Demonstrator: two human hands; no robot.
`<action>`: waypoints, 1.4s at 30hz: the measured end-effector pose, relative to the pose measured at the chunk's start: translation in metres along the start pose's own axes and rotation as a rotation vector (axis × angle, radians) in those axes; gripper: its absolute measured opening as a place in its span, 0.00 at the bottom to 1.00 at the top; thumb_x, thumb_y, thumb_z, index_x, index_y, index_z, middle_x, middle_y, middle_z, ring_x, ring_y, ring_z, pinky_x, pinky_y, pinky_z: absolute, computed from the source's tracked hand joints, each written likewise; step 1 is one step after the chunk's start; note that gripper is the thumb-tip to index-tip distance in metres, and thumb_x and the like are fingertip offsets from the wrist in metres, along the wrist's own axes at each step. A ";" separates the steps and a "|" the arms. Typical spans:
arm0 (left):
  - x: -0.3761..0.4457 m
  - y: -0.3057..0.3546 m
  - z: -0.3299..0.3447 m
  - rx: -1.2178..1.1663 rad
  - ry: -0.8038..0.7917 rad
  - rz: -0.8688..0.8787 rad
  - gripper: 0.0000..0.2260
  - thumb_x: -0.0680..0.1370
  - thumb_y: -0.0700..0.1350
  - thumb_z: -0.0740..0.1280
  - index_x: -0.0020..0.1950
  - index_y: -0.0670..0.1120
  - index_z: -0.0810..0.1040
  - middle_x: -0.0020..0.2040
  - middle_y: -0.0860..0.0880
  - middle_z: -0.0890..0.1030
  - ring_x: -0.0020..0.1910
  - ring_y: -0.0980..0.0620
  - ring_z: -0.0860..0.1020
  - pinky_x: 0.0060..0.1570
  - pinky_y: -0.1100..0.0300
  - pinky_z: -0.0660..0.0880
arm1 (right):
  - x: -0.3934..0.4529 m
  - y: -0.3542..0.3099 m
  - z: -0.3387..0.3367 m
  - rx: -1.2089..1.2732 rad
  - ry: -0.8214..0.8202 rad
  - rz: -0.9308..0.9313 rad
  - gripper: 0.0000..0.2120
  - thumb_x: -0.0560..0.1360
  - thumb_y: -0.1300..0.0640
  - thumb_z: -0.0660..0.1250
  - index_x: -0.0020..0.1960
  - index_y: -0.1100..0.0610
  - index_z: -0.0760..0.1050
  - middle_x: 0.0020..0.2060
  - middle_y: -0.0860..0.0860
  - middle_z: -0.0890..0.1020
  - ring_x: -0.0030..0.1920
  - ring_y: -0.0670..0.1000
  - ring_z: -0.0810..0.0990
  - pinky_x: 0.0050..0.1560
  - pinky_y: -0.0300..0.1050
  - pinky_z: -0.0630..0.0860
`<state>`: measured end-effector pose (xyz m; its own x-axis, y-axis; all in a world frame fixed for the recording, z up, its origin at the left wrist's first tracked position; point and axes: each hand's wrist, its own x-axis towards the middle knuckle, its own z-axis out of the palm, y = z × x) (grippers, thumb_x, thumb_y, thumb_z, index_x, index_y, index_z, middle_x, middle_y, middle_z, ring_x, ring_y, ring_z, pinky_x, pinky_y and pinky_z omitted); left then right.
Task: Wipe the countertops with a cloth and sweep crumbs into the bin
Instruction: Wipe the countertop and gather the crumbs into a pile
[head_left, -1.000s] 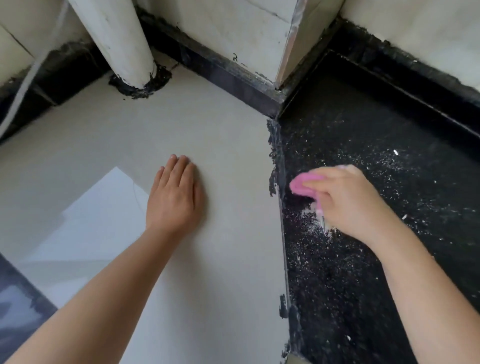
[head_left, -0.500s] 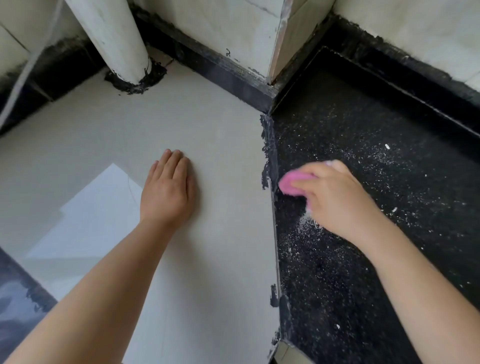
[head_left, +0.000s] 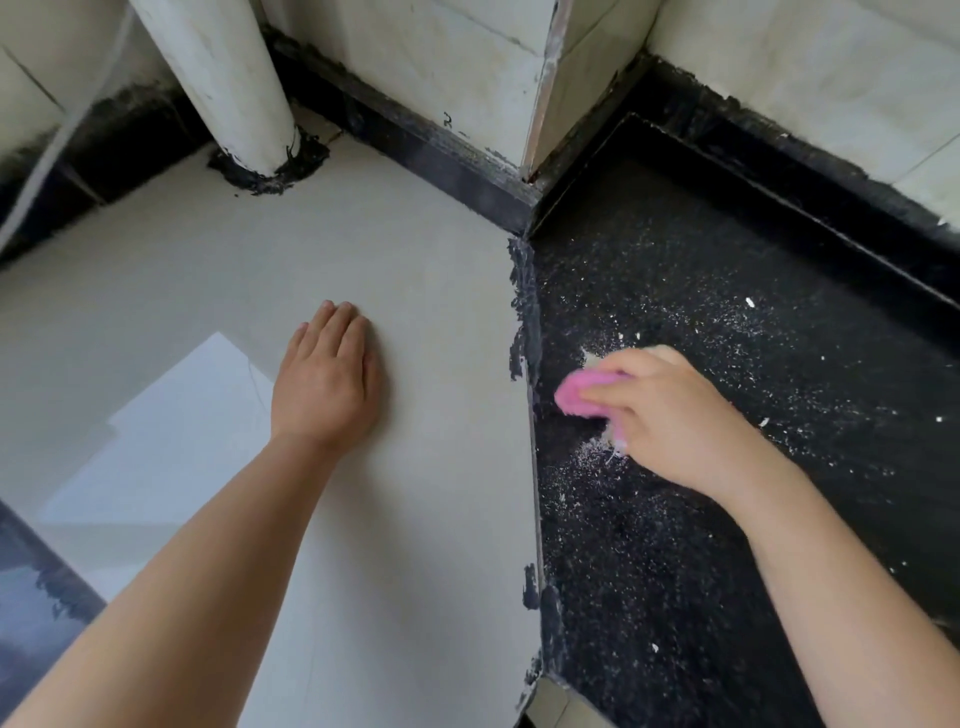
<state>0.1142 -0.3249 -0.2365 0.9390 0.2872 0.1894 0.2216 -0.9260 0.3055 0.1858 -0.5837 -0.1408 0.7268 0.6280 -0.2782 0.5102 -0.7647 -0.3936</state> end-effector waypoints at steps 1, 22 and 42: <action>0.000 0.000 0.000 0.004 0.003 0.003 0.23 0.76 0.46 0.50 0.57 0.31 0.75 0.59 0.33 0.76 0.61 0.31 0.71 0.60 0.39 0.65 | 0.011 -0.004 0.006 0.061 0.087 -0.015 0.20 0.74 0.68 0.60 0.58 0.47 0.76 0.54 0.36 0.72 0.60 0.44 0.65 0.66 0.45 0.63; -0.038 -0.074 -0.072 -0.010 0.127 -0.295 0.06 0.65 0.30 0.72 0.32 0.35 0.76 0.49 0.36 0.81 0.51 0.35 0.79 0.38 0.48 0.76 | 0.108 -0.128 0.075 0.085 0.420 -0.327 0.24 0.62 0.68 0.57 0.52 0.53 0.79 0.50 0.53 0.80 0.47 0.61 0.78 0.44 0.43 0.61; -0.040 -0.136 -0.055 0.081 0.132 -0.512 0.19 0.71 0.37 0.53 0.54 0.30 0.76 0.54 0.32 0.78 0.54 0.33 0.77 0.51 0.38 0.70 | 0.247 -0.236 0.118 -0.158 0.278 -0.356 0.25 0.71 0.63 0.59 0.66 0.49 0.69 0.65 0.51 0.71 0.58 0.62 0.67 0.56 0.54 0.69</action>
<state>0.0317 -0.1974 -0.2344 0.6650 0.7311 0.1525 0.6676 -0.6734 0.3176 0.1913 -0.2311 -0.2200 0.5786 0.8090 0.1034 0.7978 -0.5351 -0.2777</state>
